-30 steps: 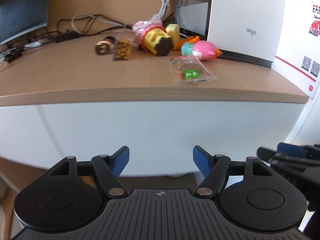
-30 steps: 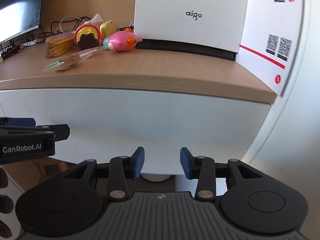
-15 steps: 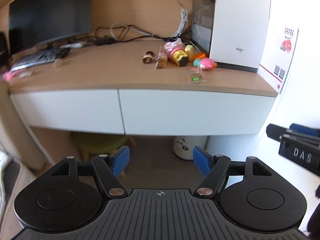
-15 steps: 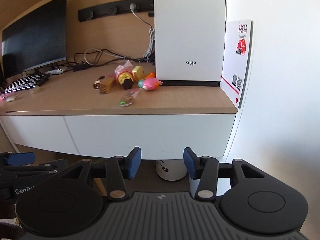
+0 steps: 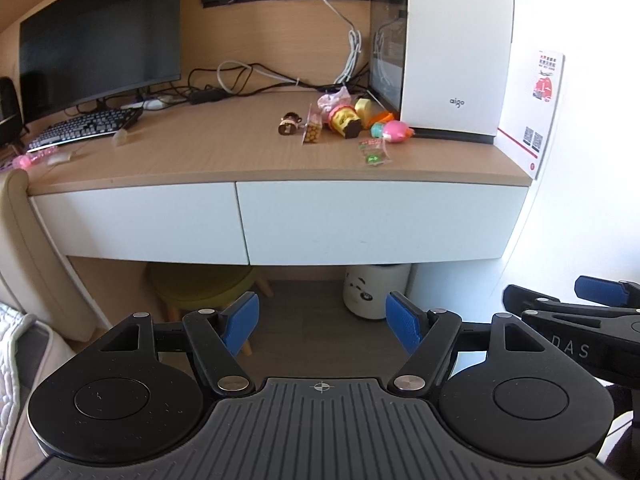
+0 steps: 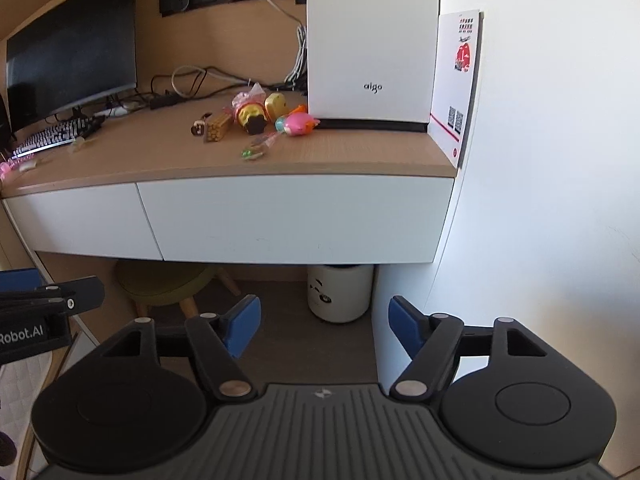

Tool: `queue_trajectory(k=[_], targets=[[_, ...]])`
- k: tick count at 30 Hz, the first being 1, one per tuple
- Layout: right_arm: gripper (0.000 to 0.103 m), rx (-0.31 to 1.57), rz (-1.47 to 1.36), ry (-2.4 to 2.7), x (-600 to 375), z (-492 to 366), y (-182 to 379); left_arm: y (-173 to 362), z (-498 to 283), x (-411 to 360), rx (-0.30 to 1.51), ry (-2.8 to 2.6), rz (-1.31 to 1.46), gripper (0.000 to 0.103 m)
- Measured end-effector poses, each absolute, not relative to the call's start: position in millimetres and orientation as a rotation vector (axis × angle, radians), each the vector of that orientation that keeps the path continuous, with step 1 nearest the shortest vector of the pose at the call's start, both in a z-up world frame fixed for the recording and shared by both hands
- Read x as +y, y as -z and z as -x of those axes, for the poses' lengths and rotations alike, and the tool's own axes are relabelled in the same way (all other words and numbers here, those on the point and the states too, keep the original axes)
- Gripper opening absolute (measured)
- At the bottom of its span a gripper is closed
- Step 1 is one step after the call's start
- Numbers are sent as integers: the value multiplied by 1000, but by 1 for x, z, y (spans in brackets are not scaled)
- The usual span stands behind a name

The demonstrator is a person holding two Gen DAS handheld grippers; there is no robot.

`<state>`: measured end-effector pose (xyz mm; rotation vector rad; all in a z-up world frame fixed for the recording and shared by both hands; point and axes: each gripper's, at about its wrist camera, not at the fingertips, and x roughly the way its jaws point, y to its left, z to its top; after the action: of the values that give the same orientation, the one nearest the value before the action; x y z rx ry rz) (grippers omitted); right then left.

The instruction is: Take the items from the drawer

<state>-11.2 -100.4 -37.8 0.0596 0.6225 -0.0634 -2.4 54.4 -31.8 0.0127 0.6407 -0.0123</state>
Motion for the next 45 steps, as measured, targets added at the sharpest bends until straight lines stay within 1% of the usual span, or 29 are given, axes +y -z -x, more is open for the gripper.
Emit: queue_trajectory(k=[1,14,45], targets=[[81,618,-72,53,-101,13,37,32,2,53,639,14,-14,76],[81,556,-47,51,-98,20,23,33,5,53,637,6,-22,76],[81,593,-46,50,-97,18,32,37,0,50,662,16,-20,76]])
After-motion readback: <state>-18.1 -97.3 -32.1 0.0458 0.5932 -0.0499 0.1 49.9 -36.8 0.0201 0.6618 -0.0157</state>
